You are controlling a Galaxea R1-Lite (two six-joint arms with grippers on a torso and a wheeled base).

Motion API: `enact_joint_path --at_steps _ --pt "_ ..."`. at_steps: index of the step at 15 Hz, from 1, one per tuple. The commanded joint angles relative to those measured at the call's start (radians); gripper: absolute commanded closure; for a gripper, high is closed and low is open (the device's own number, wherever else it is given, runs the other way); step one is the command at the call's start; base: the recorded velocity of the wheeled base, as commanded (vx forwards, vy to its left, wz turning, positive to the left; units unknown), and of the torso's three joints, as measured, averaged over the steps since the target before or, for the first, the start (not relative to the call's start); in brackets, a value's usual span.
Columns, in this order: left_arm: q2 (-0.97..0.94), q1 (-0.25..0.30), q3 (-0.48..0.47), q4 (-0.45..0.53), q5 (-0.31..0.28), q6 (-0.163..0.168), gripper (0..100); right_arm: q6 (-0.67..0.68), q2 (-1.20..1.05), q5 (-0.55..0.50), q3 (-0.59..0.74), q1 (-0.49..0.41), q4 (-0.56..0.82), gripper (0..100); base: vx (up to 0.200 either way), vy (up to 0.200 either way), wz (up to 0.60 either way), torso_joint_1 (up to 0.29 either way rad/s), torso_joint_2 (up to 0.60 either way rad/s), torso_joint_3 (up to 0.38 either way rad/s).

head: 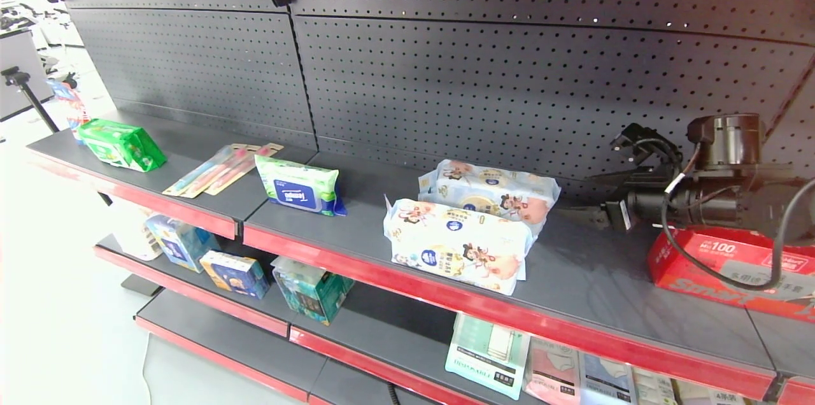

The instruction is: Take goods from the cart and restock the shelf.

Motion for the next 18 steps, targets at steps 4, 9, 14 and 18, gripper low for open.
enact_joint_path --at_steps 4,9,14,18 --pt "0.001 0.000 0.000 0.000 0.000 0.001 0 0.055 -0.250 -0.002 0.209 -0.011 -0.001 0 0.000 0.000 0.00 0.000 0.00 0.000" --pt "0.001 0.000 0.000 0.000 0.000 0.001 0 0.193 -0.470 -0.079 0.385 -0.037 -0.002 0 0.000 0.000 0.00 0.000 0.00 0.000" --pt "0.001 0.000 0.000 0.000 0.000 0.000 0 0.348 -0.803 -0.225 0.530 -0.051 0.001 0 0.000 0.000 0.00 0.000 0.00 0.000" --pt "0.001 0.000 0.000 0.000 0.000 0.000 0 0.394 -1.083 -0.453 0.731 -0.046 0.001 0 0.000 0.000 0.00 0.000 0.00 0.000"
